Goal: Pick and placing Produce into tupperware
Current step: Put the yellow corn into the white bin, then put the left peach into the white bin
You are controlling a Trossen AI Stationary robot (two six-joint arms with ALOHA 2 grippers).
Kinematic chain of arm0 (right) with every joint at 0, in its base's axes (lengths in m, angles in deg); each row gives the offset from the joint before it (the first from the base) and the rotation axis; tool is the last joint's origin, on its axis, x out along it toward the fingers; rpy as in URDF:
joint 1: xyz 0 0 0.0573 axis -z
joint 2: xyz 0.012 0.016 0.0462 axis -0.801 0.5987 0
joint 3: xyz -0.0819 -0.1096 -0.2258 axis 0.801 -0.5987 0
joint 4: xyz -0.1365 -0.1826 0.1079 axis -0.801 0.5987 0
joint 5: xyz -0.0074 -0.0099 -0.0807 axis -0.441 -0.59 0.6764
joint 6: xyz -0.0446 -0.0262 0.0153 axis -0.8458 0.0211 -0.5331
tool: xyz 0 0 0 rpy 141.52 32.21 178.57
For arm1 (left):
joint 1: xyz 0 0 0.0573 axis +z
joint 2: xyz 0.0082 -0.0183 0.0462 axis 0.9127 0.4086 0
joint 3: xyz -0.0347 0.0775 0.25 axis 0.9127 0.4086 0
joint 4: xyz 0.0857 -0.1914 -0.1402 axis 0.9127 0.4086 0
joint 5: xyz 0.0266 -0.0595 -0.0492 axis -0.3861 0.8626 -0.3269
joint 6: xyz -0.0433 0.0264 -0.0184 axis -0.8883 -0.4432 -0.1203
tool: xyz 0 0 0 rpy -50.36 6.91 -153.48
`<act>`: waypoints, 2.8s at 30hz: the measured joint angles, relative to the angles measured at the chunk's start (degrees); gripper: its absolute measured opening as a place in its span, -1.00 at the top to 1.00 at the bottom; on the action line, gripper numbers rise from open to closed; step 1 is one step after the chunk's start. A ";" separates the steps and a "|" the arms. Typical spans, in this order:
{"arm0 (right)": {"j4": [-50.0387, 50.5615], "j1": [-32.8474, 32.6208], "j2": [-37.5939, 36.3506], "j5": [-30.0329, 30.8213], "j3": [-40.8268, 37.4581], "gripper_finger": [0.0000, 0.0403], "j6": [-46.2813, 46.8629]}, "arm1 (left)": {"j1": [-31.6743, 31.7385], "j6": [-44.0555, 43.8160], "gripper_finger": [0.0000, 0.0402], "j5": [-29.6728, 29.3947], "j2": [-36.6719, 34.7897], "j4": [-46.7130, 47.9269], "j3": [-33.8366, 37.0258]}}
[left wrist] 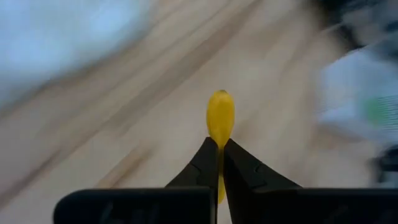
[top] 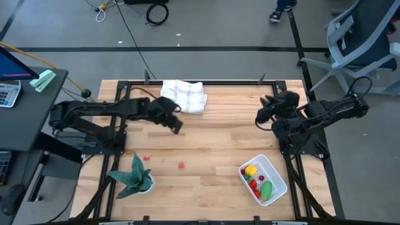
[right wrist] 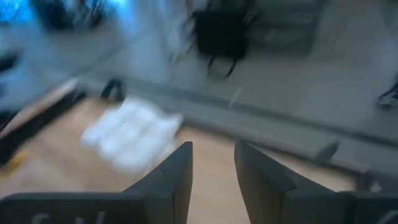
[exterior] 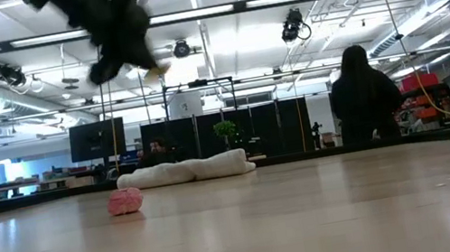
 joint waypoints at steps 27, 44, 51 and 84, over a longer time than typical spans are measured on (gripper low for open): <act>4.82 21.03 -9.19 -3.00 0.04 0.36 -4.31 | -16.53 31.64 0.95 12.05 63.78 -11.23 -76.65; 4.78 21.07 -9.87 -10.62 0.02 0.36 -6.96 | -16.86 31.16 0.64 11.91 74.63 -11.15 -78.41; 4.80 21.07 -9.84 -13.43 0.02 0.36 -8.40 | -16.56 21.08 0.20 13.53 72.87 -7.44 -78.41; -1.80 14.66 0.75 -44.36 -0.02 0.36 -23.29 | -18.13 7.73 0.46 2.45 38.82 63.84 -60.37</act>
